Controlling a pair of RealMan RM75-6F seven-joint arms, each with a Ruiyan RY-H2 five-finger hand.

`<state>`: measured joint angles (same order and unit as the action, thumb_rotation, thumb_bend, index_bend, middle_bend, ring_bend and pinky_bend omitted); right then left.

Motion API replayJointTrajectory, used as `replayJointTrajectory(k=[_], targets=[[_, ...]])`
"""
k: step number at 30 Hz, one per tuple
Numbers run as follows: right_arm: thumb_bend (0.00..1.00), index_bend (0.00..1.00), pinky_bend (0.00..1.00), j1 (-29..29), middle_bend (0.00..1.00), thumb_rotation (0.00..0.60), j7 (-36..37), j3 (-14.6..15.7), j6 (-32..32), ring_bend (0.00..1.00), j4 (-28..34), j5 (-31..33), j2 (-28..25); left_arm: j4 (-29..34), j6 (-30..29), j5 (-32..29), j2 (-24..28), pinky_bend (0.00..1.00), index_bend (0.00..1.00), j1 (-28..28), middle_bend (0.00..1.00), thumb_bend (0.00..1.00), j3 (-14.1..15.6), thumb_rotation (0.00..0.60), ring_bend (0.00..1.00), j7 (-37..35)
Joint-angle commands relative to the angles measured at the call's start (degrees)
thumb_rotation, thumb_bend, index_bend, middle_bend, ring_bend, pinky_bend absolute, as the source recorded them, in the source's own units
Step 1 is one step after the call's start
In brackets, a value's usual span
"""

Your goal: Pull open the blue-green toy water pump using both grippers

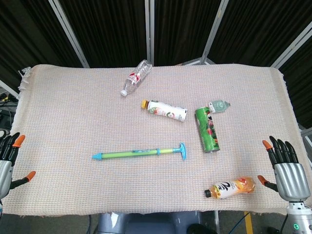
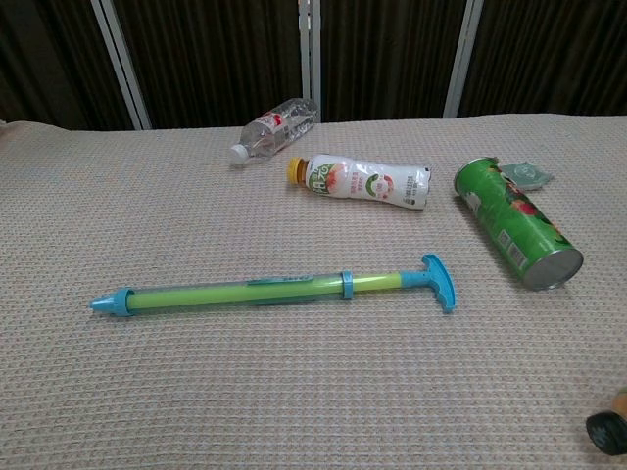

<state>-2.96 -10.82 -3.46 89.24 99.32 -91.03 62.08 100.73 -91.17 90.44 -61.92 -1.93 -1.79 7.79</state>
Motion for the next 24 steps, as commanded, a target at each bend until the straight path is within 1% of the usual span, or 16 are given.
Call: replayJointTrajectory(k=[1, 8, 9, 11, 12, 13, 14, 15, 16, 18, 19, 20, 22, 24], targets=[[0.0, 0.0, 0.0, 0.0, 0.0, 0.6, -0.5, -0.1, 0.0, 0.0, 0.0, 0.2, 0.2, 0.1, 0.1, -0.1, 0.1, 0.0, 0.0, 0.0, 0.0, 0.0, 0.0, 0.6, 0.0, 0.0], [0.0, 0.0, 0.0, -0.3, 0.0, 0.6, -0.1, 0.3, -1.0, 0.0, 0.0, 0.2, 0.1, 0.1, 0.5, -0.4, 0.0, 0.0, 0.0, -0.1, 0.0, 0.0, 0.0, 0.6, 0.0, 0.1], [0.0, 0.0, 0.0, -0.7, 0.04, 0.6, 0.0, 0.5, -2.0, 0.01, -0.1, 0.2, 0.1, 0.2, 0.8, -0.6, 0.0, 0.0, 0.0, -0.2, 0.0, 0.0, 0.0, 0.6, 0.0, 0.1], [0.0, 0.0, 0.01, -1.8, 0.22, 0.6, 0.0, 0.4, -4.1, 0.19, -0.2, 0.4, 0.1, 0.3, 1.0, -0.8, -0.1, 0.0, 0.0, -0.4, 0.0, 0.0, -0.2, 0.6, 0.0, 0.2], [0.0, 0.0, 0.07, -2.7, 0.4, 0.6, -0.1, 0.1, -4.9, 0.37, -0.3, 0.2, 0.3, 0.2, 1.1, -0.8, -0.2, 0.0, 0.0, -0.5, 0.0, 0.0, -0.3, 0.6, 0.0, 0.4], [0.0, 0.0, 0.21, -4.3, 0.55, 0.6, -0.6, -0.7, -6.2, 0.55, -1.0, -0.4, 0.8, 0.1, 1.5, -1.0, -0.3, 0.0, 0.0, -0.8, 0.0, 0.0, -0.5, 0.6, 0.0, 0.6], [0.0, 0.0, 0.33, -5.5, 0.64, 0.6, -1.2, -1.1, -7.5, 0.65, -1.4, -0.7, 1.1, 0.0, 1.9, -1.3, -0.5, 0.0, 0.0, -0.9, 0.0, 0.0, -0.5, 0.6, 0.0, 0.8], [0.0, 0.0, 0.54, -6.7, 0.74, 0.6, -1.7, -1.6, -8.9, 0.76, -1.7, -0.6, 1.3, -0.1, 2.3, -1.6, -0.7, 0.0, 0.0, -1.1, 0.0, 0.0, -0.6, 0.6, 0.0, 0.9], [0.0, 0.0, 0.72, -8.7, 0.82, 0.6, -2.5, -2.1, -11.5, 0.84, -1.8, -0.7, 1.5, -0.4, 3.2, -2.2, -0.9, 0.0, 0.0, -1.5, 0.0, 0.0, -0.7, 0.6, 0.0, 1.1], [0.0, 0.0, 0.9, -12.1, 0.89, 0.6, -3.5, -3.1, -16.2, 0.91, -1.7, -0.4, 1.8, -0.9, 4.3, -3.4, -1.2, 0.0, 0.0, -2.0, 0.0, 0.0, -1.0, 0.6, 0.0, 1.2], [0.0, 0.0, 0.96, -13.9, 0.91, 0.6, -3.7, -3.5, -19.0, 0.94, -1.3, 0.2, 2.0, -1.1, 4.9, -4.1, -1.4, 0.0, 0.0, -2.2, 0.0, 0.0, -1.2, 0.6, 0.0, 1.3], [0.0, 0.0, 0.98, -16.0, 0.92, 0.6, -3.5, -4.0, -22.3, 0.95, -0.8, 1.0, 2.3, -1.3, 5.4, -4.6, -1.5, 0.0, 0.0, -2.5, 0.0, 0.0, -1.4, 0.6, 0.0, 1.4], [0.0, 0.0, 1.0, -21.2, 0.95, 0.6, -2.3, -5.7, -30.8, 0.98, 0.2, 4.7, 3.5, -2.1, 6.4, -6.1, -2.1, 0.0, 0.0, -3.1, 0.0, 0.0, -2.1, 0.6, 0.0, 1.7], [0.0, 0.0, 1.0, -25.8, 0.96, 0.6, -2.2, -7.3, -37.8, 0.99, 0.2, 9.1, 5.0, -2.8, 7.2, -7.1, -2.6, 0.0, 0.0, -3.6, 0.0, 0.0, -2.6, 0.6, 0.0, 1.9]])
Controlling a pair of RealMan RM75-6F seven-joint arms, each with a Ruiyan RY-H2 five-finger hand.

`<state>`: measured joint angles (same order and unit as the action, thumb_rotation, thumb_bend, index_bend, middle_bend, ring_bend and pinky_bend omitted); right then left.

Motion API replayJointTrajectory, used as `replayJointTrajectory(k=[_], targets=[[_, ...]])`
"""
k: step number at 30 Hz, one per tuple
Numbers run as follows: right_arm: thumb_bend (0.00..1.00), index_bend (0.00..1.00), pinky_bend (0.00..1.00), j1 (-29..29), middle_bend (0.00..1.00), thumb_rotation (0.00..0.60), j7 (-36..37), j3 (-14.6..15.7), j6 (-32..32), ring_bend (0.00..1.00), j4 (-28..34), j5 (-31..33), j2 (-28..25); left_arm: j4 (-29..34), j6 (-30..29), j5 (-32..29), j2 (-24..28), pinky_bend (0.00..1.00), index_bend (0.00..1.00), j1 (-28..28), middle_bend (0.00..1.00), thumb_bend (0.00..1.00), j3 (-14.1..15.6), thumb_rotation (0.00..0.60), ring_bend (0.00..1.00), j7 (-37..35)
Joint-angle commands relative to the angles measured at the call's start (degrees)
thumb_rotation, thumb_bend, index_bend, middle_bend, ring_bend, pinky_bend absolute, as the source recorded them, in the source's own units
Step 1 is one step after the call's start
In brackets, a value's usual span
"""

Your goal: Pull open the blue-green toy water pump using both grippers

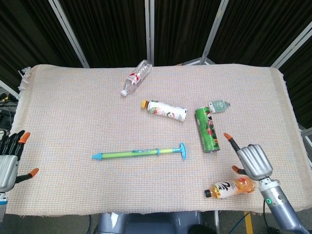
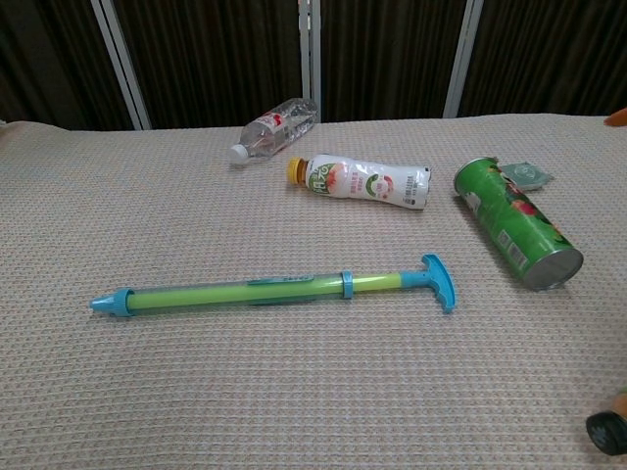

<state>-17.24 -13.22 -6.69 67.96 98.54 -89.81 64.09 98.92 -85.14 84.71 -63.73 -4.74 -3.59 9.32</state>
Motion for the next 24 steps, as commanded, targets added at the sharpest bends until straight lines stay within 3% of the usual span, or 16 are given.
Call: replayJointTrajectory(k=[1, 6, 9, 15, 24], targets=[[0.0, 0.0, 1.0, -13.2, 0.96, 0.6, -0.3, -4.6, -18.8, 0.99, 0.6, 9.4, 3.9, -1.2, 1.4, -1.6, -1.0, 0.0, 0.0, -1.0, 0.0, 0.0, -0.9, 0.6, 0.0, 0.4], [0.0, 0.12, 1.0, -21.2, 0.98, 0.6, -7.5, -5.8, -26.8, 1.0, -3.0, 18.5, 10.3, -2.1, 2.5, -3.3, -1.7, 0.0, 0.0, -1.6, 0.0, 0.0, -1.3, 0.6, 0.0, 1.1], [0.0, 0.18, 1.0, -24.6, 0.99, 0.6, -11.5, -6.0, -28.1, 1.0, -5.5, 23.3, 14.4, -2.3, 2.9, -4.1, -1.9, 0.0, 0.0, -1.9, 0.0, 0.0, -1.5, 0.6, 0.0, 1.2], [0.05, 0.36, 1.0, -29.7, 1.0, 0.6, -17.3, -5.8, -26.5, 1.0, -11.2, 32.3, 23.0, -2.9, 3.5, -5.4, -2.0, 0.0, 0.0, -2.1, 0.0, 0.0, -1.7, 0.6, 0.0, 1.3], [0.16, 0.45, 1.0, -33.1, 1.0, 0.6, -23.1, -3.6, -22.4, 1.0, -14.8, 38.7, 28.2, -3.1, 3.9, -5.9, -2.2, 0.0, 0.0, -2.4, 0.0, 0.0, -1.5, 0.6, 0.0, 1.4]])
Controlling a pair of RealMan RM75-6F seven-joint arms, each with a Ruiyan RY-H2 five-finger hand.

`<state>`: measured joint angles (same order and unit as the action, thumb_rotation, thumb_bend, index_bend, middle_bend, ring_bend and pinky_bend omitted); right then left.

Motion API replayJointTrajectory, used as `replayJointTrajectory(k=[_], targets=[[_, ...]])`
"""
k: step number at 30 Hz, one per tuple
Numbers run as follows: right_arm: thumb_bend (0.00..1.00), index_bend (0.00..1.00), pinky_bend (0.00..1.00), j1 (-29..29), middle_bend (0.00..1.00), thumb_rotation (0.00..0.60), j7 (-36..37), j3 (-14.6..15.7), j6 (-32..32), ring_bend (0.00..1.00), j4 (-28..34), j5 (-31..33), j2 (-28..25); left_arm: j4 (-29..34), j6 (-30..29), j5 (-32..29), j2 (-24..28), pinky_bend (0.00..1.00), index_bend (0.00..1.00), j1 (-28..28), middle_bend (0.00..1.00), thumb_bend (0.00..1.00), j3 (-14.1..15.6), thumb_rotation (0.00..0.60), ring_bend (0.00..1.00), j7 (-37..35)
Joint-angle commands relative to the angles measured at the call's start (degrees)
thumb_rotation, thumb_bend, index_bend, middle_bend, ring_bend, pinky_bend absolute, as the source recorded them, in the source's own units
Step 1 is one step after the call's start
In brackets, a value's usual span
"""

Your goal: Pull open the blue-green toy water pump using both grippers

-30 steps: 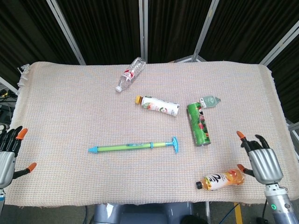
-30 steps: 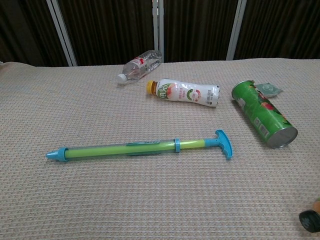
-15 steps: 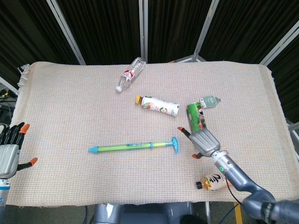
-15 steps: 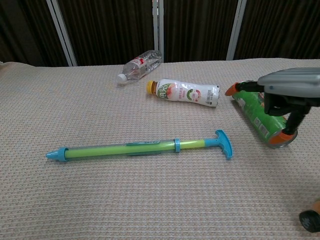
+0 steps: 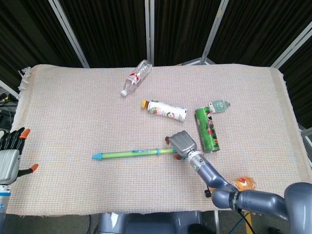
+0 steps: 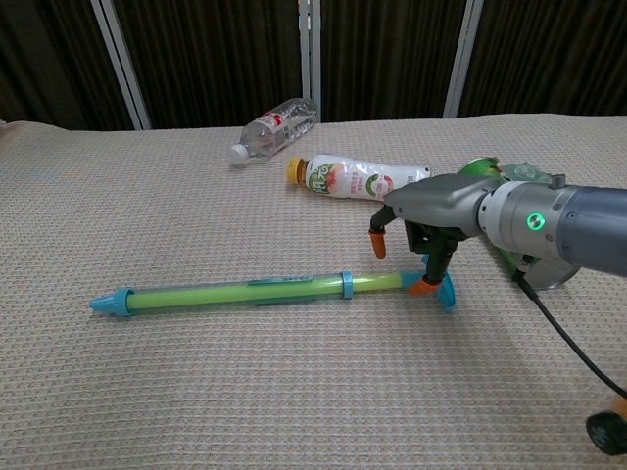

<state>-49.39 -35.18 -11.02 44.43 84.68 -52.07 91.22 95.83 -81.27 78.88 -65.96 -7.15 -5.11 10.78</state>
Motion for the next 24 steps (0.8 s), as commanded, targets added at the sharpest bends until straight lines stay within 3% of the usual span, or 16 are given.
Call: replayJointTrajectory(k=[1, 24], targets=[[0.17, 0.46, 1.0, -1.1, 1.0, 0.6, -1.3, 0.9, 1.4, 1.0, -1.0, 1.2, 1.2, 0.0, 0.0, -0.1, 0.0, 0.0, 0.0, 0.0, 0.0, 0.0, 0.0, 0.6, 0.0, -0.1], [0.23, 0.51, 1.0, -3.1, 1.0, 0.6, -5.1, 5.2, 4.5, 1.0, -1.9, 5.5, 1.9, 0.1, 0.4, -0.7, 0.0, 0.0, 0.0, -0.4, 0.0, 0.0, 0.4, 0.6, 0.0, 0.4]])
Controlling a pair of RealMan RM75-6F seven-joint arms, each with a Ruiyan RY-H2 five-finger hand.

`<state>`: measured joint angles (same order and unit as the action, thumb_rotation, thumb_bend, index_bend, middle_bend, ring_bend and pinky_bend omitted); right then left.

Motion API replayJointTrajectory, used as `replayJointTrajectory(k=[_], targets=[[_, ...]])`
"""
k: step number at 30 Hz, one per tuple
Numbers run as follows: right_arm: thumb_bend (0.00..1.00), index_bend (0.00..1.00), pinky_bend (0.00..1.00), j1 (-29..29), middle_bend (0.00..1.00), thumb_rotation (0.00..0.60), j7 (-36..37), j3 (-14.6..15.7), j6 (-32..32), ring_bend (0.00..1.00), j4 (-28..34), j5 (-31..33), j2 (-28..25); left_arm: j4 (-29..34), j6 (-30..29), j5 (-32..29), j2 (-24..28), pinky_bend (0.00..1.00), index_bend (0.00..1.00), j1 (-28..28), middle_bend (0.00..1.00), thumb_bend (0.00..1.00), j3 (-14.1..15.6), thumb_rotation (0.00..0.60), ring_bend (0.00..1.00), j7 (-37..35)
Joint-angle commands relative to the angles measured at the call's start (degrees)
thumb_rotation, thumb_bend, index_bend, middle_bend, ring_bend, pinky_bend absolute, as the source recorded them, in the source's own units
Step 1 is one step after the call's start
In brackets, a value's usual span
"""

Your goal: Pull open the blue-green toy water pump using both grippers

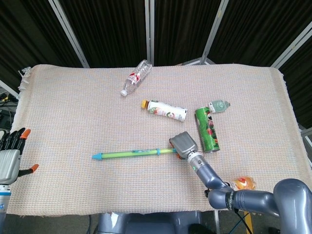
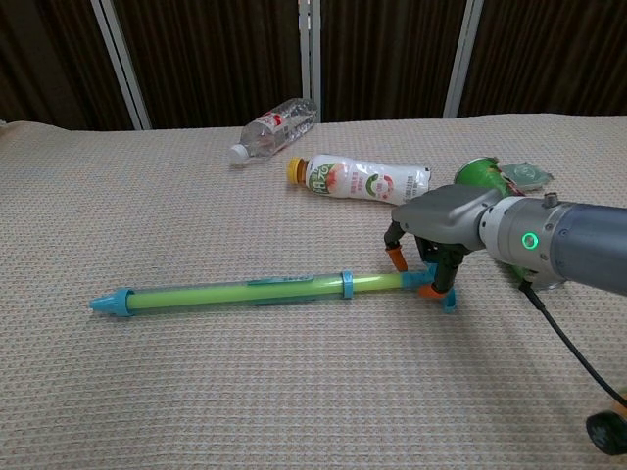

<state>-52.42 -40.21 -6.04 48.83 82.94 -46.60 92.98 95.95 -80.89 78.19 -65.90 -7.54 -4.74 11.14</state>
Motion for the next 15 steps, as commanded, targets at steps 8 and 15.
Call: replayJointTrajectory(k=[8, 15], targets=[[0.4, 0.63, 1.0, -0.2, 1.0, 0.6, 0.4, 0.7, 0.4, 1.0, -0.8, 0.9, 0.7, -0.3, 0.8, -0.6, -0.4, 0.0, 0.0, -0.4, 0.0, 0.0, 0.0, 0.6, 0.0, 0.4], [0.44, 0.67, 1.0, -0.1, 1.0, 0.6, 0.5, 0.6, 1.1, 1.0, 1.0, 3.1, -0.1, -3.3, 3.4, 0.6, -3.3, 0.24, 0.0, -3.5, 0.33, 0.0, -0.8, 0.6, 0.27, 0.6]])
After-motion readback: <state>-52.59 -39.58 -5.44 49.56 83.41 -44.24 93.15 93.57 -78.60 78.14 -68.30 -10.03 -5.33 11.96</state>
